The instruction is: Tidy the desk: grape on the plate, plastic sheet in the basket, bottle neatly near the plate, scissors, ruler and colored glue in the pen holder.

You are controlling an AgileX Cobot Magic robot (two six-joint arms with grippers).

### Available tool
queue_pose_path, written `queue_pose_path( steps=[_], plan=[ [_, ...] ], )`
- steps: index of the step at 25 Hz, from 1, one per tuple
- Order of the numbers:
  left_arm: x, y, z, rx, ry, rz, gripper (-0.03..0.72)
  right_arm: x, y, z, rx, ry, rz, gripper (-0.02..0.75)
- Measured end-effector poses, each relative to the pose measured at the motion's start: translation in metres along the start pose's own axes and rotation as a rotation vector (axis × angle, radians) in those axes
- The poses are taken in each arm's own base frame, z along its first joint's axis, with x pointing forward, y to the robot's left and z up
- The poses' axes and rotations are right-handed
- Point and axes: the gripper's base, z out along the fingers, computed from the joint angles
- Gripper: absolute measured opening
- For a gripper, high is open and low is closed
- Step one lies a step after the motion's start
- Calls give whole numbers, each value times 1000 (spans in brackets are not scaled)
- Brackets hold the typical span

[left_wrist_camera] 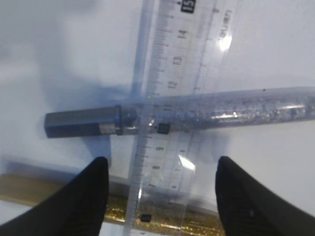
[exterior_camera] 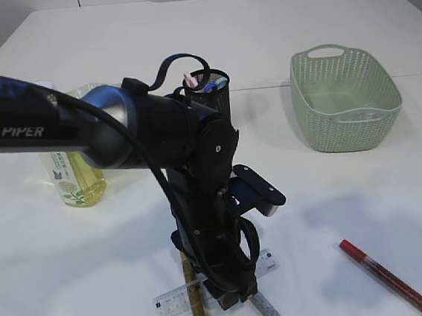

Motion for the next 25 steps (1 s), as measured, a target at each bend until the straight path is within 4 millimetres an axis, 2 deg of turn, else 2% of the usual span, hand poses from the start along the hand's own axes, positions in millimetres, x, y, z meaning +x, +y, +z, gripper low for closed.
queue_pose_path(
  steps=[6, 15, 25],
  plan=[
    [0, 0, 2, 1, 4, -1, 466, 0, 0, 0, 0, 0, 0, 405],
    [0, 0, 2, 3, 5, -2, 293, 0, 0, 0, 0, 0, 0, 405],
    [1, 0, 2, 4, 14, -2, 283, 0, 0, 0, 0, 0, 0, 405]
  ],
)
